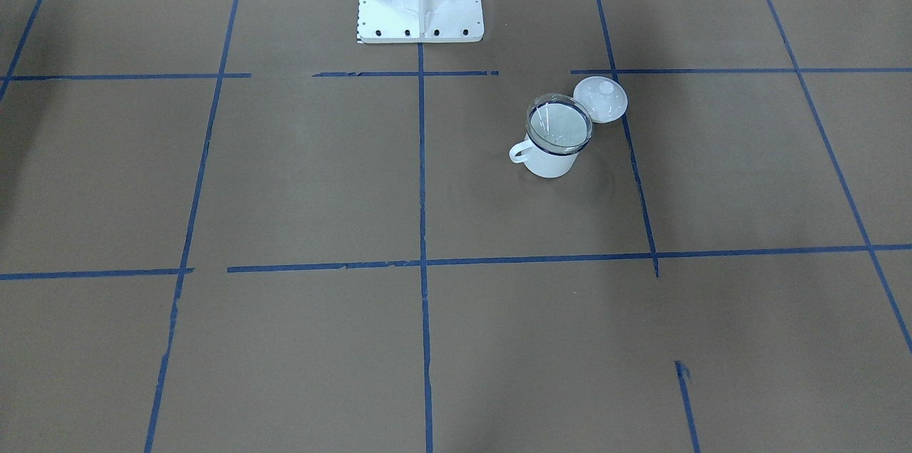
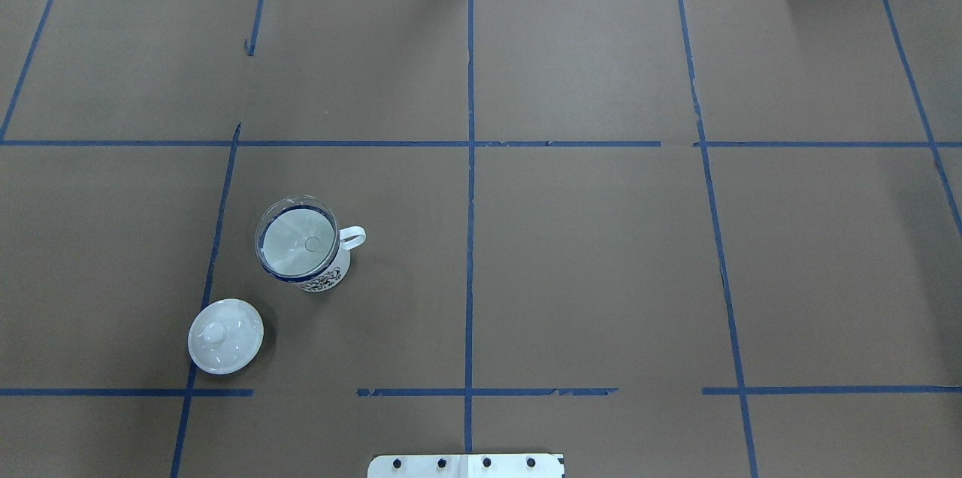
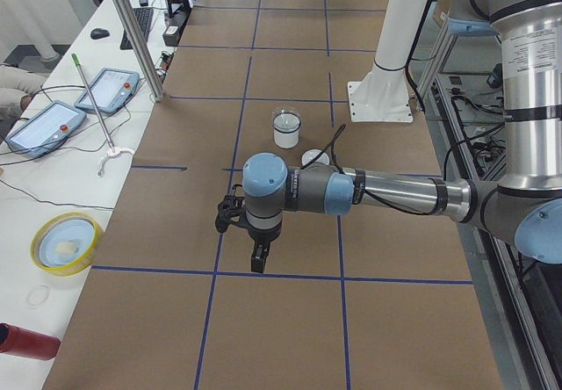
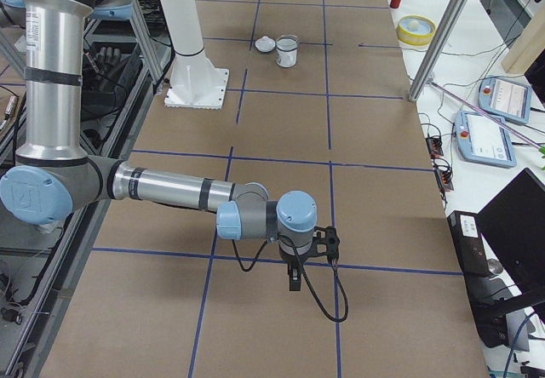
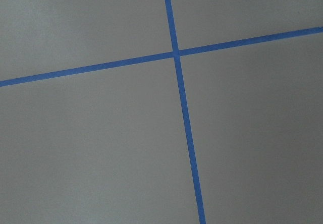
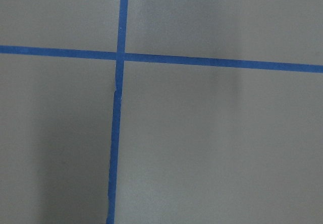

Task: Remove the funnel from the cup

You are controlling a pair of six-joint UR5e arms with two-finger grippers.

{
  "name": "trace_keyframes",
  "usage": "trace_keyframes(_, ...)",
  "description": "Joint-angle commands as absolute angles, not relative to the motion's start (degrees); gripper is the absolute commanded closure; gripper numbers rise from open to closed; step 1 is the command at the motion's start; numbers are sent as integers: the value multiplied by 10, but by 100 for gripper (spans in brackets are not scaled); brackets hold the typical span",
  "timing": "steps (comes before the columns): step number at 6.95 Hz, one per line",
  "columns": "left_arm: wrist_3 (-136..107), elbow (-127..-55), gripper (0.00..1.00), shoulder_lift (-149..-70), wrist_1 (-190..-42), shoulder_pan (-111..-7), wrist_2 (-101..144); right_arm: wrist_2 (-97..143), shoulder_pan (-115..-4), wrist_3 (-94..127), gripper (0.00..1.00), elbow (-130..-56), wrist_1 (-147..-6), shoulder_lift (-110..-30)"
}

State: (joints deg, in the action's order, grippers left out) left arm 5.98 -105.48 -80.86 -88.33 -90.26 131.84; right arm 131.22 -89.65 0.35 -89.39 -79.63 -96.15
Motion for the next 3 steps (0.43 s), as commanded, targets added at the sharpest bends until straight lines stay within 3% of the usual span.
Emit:
trace_keyframes(1,61,-1056,0,-808,-883,-902,1319,1312,-896,4,0,-894,-796,-962)
trace_keyframes(3,61,-1056,0,-812,-883,-897,1317,1312,-896,4,0,-894,-796,-962)
